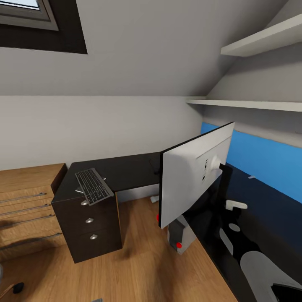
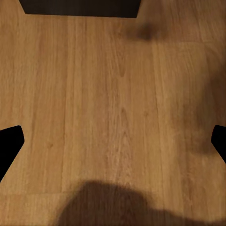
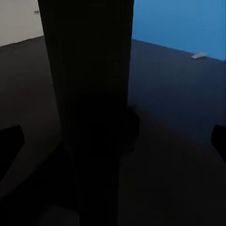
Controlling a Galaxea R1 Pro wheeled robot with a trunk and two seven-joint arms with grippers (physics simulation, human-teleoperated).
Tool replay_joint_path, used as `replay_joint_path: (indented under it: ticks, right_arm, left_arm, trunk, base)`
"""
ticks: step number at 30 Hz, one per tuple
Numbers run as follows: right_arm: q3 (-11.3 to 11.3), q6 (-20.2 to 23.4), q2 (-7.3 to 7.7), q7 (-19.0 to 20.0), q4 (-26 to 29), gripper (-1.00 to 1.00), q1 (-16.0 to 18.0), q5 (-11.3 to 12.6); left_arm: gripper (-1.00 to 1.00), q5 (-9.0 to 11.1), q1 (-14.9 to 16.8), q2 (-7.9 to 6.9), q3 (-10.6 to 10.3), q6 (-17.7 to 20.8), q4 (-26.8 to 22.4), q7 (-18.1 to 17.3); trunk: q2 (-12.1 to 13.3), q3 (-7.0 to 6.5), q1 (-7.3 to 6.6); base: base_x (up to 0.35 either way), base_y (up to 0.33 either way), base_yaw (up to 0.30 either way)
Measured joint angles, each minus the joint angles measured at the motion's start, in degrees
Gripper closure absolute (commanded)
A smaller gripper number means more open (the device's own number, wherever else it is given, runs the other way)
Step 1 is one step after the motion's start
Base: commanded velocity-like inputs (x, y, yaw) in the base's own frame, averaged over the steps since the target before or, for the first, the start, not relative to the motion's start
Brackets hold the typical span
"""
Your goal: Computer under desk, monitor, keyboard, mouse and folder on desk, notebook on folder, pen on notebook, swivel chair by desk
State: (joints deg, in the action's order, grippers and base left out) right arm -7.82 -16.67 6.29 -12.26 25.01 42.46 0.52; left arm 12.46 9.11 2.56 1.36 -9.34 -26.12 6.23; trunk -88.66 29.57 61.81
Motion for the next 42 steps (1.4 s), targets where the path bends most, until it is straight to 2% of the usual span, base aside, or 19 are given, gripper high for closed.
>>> replay_joint_path:
  ticks: [20, 42]
  right_arm:
    - [-0.10, -3.86, 0.15, 0.08, 0.10, -1.00, 0.82, 0.04]
    - [0.36, -4.36, 0.13, 0.13, -0.04, -1.00, 0.83, -0.08]
  left_arm:
    - [-1.00, 0.00, 0.00, 0.04, 0.00, -0.05, 0.00, 0.00]
    - [-1.00, 0.00, 0.00, 0.13, 0.00, -0.07, 0.09, 0.00]
  trunk:
    - [0.00, 0.00, 0.00]
    - [0.00, 0.00, 0.00]
  base:
    - [0.000, 0.000, 0.000]
    - [0.000, 0.000, 0.000]
